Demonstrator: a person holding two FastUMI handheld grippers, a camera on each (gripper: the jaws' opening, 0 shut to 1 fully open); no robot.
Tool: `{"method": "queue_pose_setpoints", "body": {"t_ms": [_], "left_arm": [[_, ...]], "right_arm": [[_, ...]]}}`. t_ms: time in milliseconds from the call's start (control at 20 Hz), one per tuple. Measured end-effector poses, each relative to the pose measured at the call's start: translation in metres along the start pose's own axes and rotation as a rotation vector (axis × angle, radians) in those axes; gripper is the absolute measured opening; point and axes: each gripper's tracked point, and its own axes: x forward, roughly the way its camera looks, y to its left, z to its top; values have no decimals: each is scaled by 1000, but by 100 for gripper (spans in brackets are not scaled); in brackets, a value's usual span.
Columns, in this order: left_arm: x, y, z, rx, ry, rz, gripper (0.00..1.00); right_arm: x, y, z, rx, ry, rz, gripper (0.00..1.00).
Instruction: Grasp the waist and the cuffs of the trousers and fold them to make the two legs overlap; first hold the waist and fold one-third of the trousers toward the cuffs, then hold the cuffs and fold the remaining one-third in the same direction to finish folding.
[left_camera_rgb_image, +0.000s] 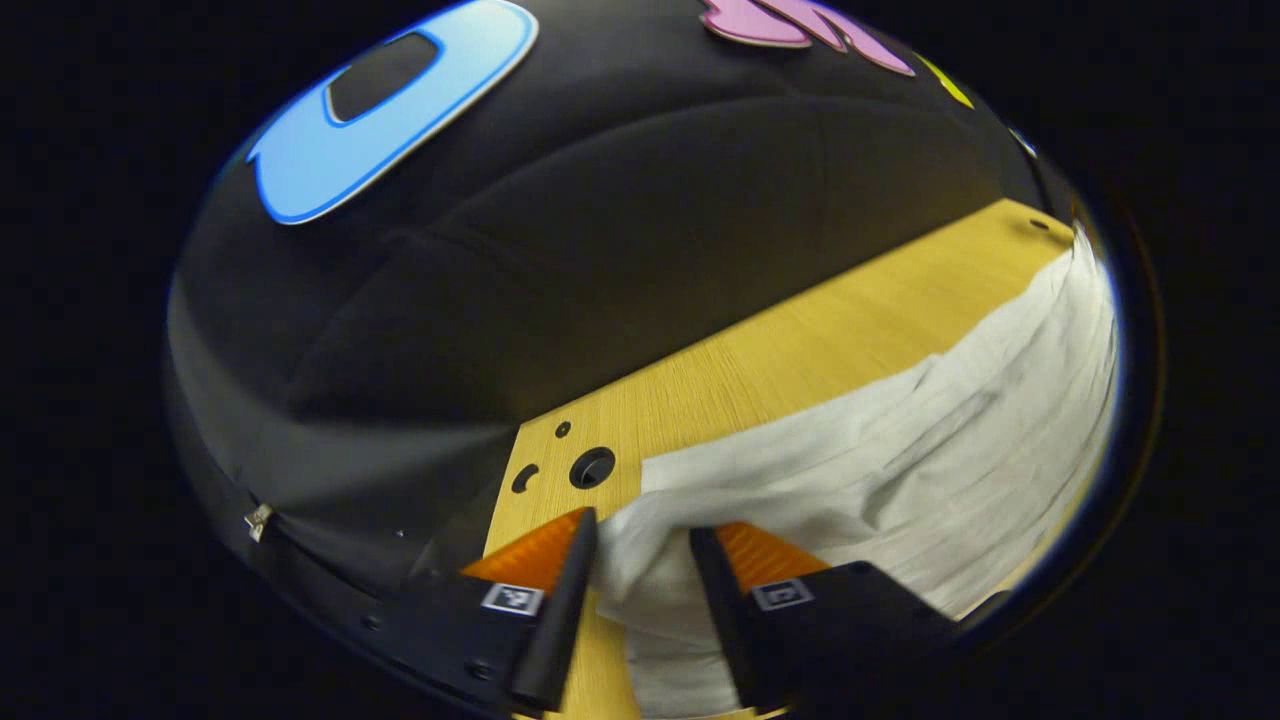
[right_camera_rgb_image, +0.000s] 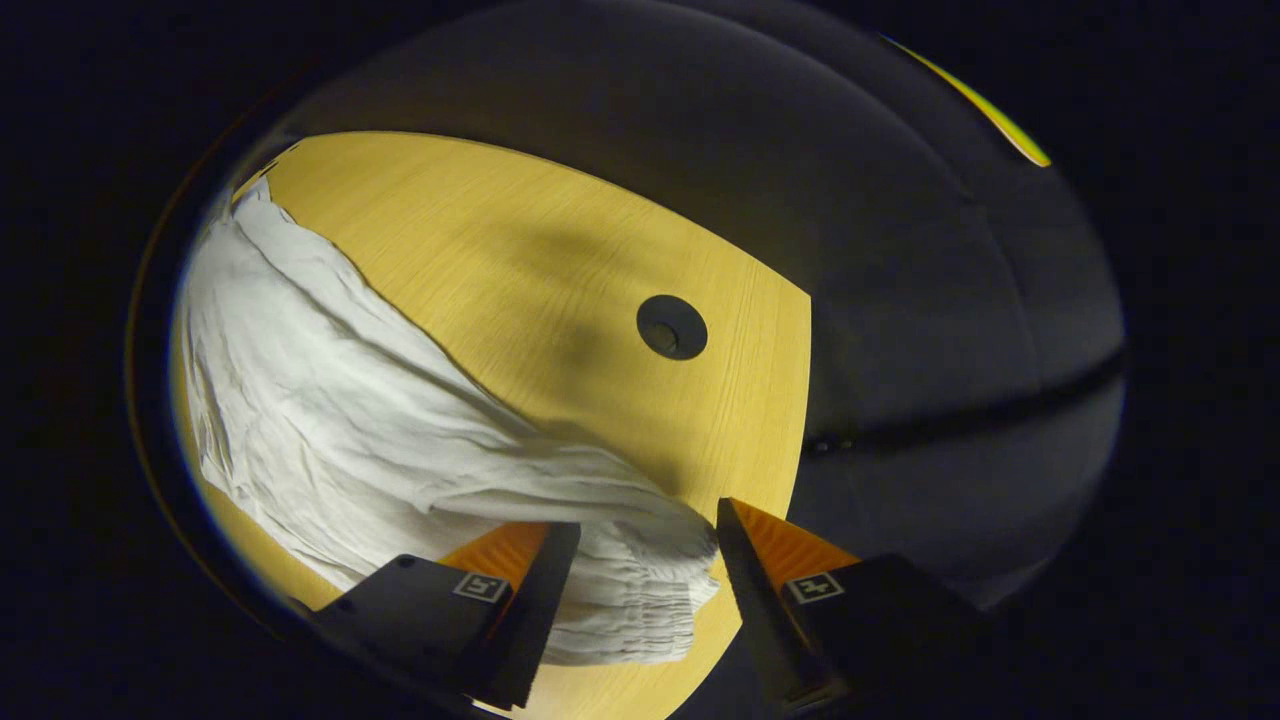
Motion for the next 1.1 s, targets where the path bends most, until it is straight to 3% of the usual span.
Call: {"method": "queue_pose_setpoints", "body": {"t_ms": [50, 100, 250, 450, 600, 850, 1100], "left_arm": [[-7, 1, 4, -27, -12, -2, 77], [-15, 2, 6, -52, -23, -3, 83], [-48, 5, 16, -165, -55, -5, 95], [-111, -16, 21, -342, -110, -29, 97], [-149, -22, 9, -326, -88, 5, 97], [-191, -51, -8, -412, -54, -16, 97], [-217, -70, -14, -443, -30, -32, 97]], "right_arm": [[-7, -2, -4, 17, 1, 4, 90], [-16, -4, -10, 42, -9, 9, 100], [-39, -14, -25, 151, -54, 6, 98], [-50, -21, -43, 371, -139, -9, 98], [-51, -23, -61, 493, -150, -11, 99], [-42, -14, -69, 800, -204, 38, 99], [-32, -6, -80, 931, -229, 45, 99]]}}
